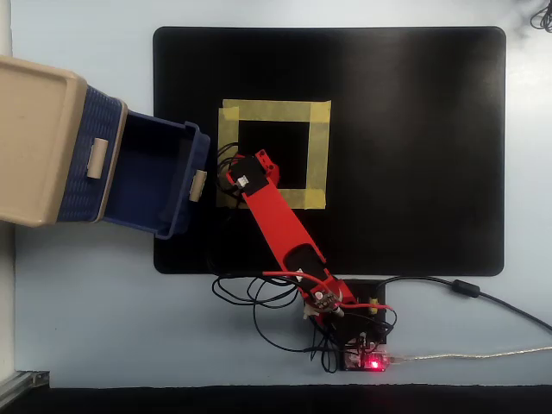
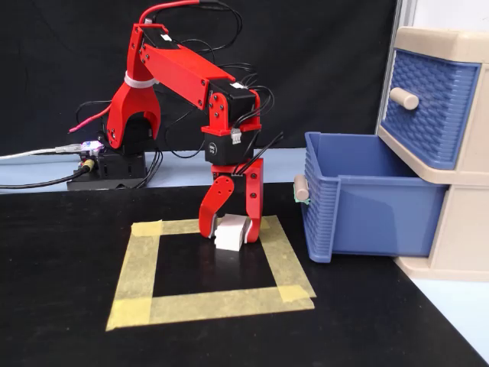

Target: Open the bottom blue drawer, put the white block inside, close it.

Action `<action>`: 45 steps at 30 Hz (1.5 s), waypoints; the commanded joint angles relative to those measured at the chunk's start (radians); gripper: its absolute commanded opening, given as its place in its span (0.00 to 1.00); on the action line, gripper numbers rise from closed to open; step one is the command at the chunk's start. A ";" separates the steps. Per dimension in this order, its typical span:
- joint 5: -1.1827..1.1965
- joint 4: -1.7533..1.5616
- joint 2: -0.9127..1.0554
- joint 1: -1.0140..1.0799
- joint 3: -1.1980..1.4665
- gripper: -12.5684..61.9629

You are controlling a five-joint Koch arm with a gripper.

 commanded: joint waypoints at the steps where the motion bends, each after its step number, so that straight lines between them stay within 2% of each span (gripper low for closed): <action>1: 0.037 0.011 0.026 -0.009 -0.011 0.40; 3: 0.052 0.028 0.060 -0.006 -0.011 0.12; 4: 0.051 0.048 0.097 -0.003 -0.011 0.05; 9: 0.049 0.181 0.370 0.011 -0.126 0.06; 12: -0.040 0.265 0.393 -0.026 -0.357 0.06; 17: -0.365 0.279 0.195 -0.356 -0.675 0.06; 24: -0.373 0.284 -0.129 -0.445 -1.057 0.07; 25: -0.373 0.288 -0.144 -0.445 -1.072 0.09; 26: -0.374 0.290 -0.149 -0.445 -1.074 0.16; 28: -0.382 0.290 -0.156 -0.443 -1.074 0.41; 30: -0.383 0.288 -0.161 -0.440 -1.078 0.58; 31: -0.382 0.290 -0.160 -0.440 -1.077 0.61; 36: -0.374 0.413 -0.101 -0.408 -1.085 0.62; 41: -0.322 0.684 0.169 -0.337 -1.054 0.62; 43: -0.229 0.735 0.278 -0.272 -0.953 0.62; 45: -0.060 0.727 0.426 -0.170 -0.683 0.62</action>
